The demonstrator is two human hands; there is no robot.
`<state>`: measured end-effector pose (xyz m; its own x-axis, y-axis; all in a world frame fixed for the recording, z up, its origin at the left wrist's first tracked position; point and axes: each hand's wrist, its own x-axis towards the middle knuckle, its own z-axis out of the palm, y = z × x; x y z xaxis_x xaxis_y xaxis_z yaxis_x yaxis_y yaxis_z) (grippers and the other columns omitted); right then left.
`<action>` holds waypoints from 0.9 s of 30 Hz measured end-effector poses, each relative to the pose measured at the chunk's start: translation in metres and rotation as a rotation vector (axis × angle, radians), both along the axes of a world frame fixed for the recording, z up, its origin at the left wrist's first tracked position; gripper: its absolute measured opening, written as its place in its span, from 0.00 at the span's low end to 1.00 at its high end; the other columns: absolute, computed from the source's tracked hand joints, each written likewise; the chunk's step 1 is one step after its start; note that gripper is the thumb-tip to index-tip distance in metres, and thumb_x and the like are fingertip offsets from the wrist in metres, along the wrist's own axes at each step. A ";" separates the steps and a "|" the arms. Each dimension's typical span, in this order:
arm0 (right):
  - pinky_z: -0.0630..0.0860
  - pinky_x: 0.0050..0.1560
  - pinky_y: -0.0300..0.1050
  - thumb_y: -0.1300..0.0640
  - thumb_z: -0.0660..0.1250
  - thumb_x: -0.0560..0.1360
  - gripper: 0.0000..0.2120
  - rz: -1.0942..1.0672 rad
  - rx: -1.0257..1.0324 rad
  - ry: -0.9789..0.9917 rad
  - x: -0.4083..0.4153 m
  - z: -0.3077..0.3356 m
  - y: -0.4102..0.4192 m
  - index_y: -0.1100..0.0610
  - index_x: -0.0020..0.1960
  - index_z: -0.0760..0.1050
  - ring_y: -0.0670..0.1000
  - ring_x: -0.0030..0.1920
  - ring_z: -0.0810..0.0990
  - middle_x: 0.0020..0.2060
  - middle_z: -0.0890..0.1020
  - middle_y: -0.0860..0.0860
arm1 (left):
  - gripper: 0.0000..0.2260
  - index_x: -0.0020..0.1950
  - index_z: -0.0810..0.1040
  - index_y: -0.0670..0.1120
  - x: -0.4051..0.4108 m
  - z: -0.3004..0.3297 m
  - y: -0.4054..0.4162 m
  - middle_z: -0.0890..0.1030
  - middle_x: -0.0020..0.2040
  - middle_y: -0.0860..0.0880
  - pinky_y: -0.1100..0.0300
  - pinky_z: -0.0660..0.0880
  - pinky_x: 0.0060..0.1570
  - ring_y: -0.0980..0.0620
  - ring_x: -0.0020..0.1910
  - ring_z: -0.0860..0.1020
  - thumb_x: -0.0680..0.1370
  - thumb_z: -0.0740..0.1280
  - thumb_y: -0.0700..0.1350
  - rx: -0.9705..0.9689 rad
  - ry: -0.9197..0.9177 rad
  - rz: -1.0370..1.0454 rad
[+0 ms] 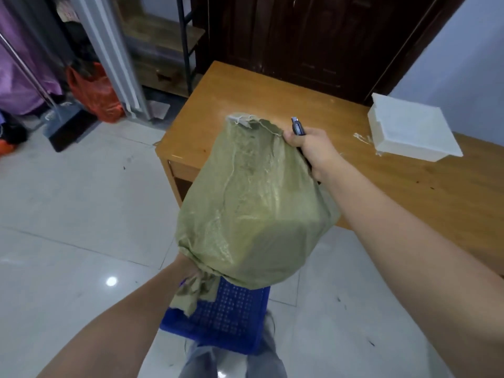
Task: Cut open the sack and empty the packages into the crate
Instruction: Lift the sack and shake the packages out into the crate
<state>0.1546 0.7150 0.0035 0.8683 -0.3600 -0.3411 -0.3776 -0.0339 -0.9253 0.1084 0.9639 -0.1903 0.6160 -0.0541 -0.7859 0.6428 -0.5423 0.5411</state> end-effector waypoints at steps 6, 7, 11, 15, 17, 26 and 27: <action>0.60 0.32 0.41 0.57 0.69 0.74 0.16 0.079 -0.193 0.061 -0.010 -0.024 0.018 0.57 0.34 0.65 0.48 0.28 0.65 0.28 0.66 0.51 | 0.16 0.67 0.71 0.45 -0.006 -0.063 0.034 0.74 0.66 0.44 0.47 0.74 0.62 0.45 0.62 0.74 0.79 0.60 0.39 -0.183 0.261 0.004; 0.54 0.31 0.41 0.58 0.68 0.75 0.19 0.115 -0.209 0.062 -0.011 -0.027 0.023 0.56 0.32 0.62 0.47 0.26 0.60 0.26 0.61 0.50 | 0.18 0.69 0.68 0.46 -0.006 -0.074 0.041 0.72 0.68 0.44 0.45 0.72 0.65 0.43 0.65 0.71 0.79 0.58 0.37 -0.169 0.309 0.030; 0.50 0.32 0.45 0.58 0.69 0.75 0.24 0.312 -0.307 0.128 -0.004 -0.053 0.056 0.53 0.28 0.57 0.48 0.27 0.57 0.25 0.59 0.49 | 0.22 0.72 0.61 0.56 -0.010 -0.067 0.032 0.70 0.68 0.47 0.49 0.71 0.61 0.44 0.68 0.69 0.80 0.57 0.40 -0.158 0.396 0.018; 0.58 0.32 0.45 0.51 0.67 0.76 0.19 0.436 -0.427 0.339 0.011 -0.090 0.082 0.53 0.30 0.64 0.49 0.30 0.66 0.28 0.67 0.50 | 0.22 0.72 0.64 0.46 -0.007 -0.062 0.020 0.70 0.70 0.46 0.50 0.71 0.64 0.46 0.68 0.70 0.79 0.62 0.48 -0.073 0.359 -0.019; 0.63 0.32 0.44 0.49 0.66 0.76 0.15 0.499 -0.515 0.456 0.011 -0.112 0.081 0.54 0.35 0.70 0.52 0.35 0.72 0.33 0.73 0.50 | 0.21 0.72 0.64 0.45 -0.002 -0.061 0.021 0.70 0.69 0.45 0.50 0.69 0.64 0.45 0.67 0.70 0.80 0.60 0.48 -0.075 0.327 0.054; 0.69 0.44 0.46 0.47 0.65 0.76 0.16 0.529 -0.521 0.607 -0.026 -0.200 0.078 0.53 0.33 0.66 0.55 0.45 0.75 0.41 0.75 0.54 | 0.46 0.77 0.49 0.46 0.024 -0.062 0.030 0.65 0.71 0.46 0.56 0.67 0.60 0.49 0.65 0.67 0.67 0.74 0.39 -0.249 0.055 -0.131; 0.69 0.43 0.46 0.48 0.65 0.76 0.17 0.543 -0.521 0.601 -0.021 -0.198 0.081 0.52 0.32 0.65 0.55 0.44 0.75 0.39 0.75 0.53 | 0.49 0.77 0.48 0.47 0.025 -0.060 0.028 0.63 0.71 0.48 0.57 0.66 0.63 0.50 0.67 0.66 0.65 0.76 0.41 -0.232 -0.027 -0.219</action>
